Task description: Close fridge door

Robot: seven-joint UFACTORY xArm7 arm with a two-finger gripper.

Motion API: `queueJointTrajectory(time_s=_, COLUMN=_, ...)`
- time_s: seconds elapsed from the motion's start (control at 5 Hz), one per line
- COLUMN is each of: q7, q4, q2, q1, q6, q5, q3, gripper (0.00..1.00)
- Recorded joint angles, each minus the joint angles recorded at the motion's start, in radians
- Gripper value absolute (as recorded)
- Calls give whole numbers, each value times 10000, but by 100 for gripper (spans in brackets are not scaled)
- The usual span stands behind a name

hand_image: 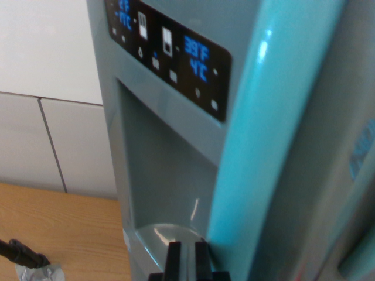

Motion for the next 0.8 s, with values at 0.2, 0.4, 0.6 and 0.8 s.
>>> queueJointTrajectory(time_s=0.2, q7=0, q4=0, q2=0, q1=0, q6=0, q5=0, q3=0, gripper=100)
queueJointTrajectory(time_s=0.4, q7=0, q4=260, q2=361, q1=-11, q6=0, q5=0, q3=-47, gripper=100)
queueJointTrajectory(time_s=0.6, q7=0, q4=260, q2=361, q1=-11, q6=0, q5=0, q3=-47, gripper=100)
queueJointTrajectory(time_s=0.8, q7=0, q4=522, q2=845, q1=-13, q6=-1, q5=0, q3=-144, gripper=100)
